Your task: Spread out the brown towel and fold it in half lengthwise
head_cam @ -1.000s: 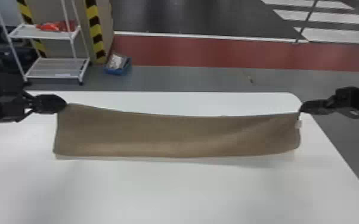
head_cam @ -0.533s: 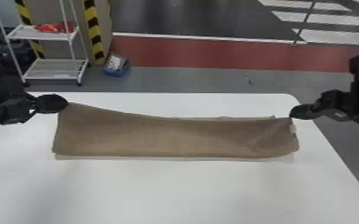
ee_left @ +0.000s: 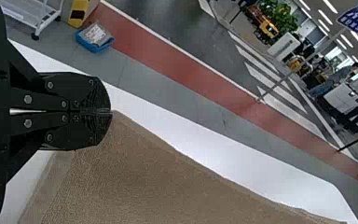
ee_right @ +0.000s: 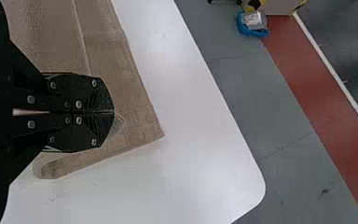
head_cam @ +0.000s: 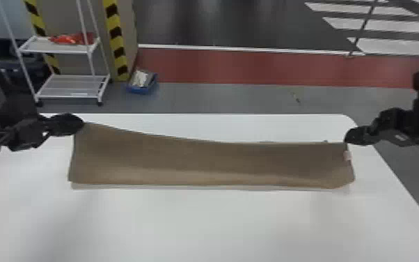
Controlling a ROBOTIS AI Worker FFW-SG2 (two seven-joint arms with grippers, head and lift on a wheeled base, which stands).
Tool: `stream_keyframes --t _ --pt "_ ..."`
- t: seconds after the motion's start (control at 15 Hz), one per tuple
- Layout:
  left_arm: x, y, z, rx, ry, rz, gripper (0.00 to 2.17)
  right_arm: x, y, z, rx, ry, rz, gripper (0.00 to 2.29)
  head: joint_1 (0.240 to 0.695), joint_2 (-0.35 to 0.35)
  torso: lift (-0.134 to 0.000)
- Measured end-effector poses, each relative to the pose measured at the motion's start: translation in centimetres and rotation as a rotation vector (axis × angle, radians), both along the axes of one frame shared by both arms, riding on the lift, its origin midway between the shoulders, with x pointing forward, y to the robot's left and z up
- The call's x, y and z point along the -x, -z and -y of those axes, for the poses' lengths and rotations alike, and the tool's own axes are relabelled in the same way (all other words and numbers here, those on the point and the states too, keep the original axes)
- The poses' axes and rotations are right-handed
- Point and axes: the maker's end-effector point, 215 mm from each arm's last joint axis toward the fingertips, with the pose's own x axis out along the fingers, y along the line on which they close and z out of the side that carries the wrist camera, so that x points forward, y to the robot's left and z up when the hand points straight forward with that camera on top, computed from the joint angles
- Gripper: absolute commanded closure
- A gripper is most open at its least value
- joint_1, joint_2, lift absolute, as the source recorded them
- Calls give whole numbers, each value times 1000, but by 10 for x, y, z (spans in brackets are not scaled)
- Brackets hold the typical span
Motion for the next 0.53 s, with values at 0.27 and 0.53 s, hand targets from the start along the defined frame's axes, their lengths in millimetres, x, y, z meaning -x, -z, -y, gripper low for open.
stream_keyframes --t 0.27,0.53 --pt "0 3 -1 -5 -2 -5 1409 8 23 -12 -34 4 -88 1362 688 -70 -124" --pt "-3 2 -8 -5 -19 2 1409 -5 -4 -9 -53 21 -46 1362 666 -62 -124"
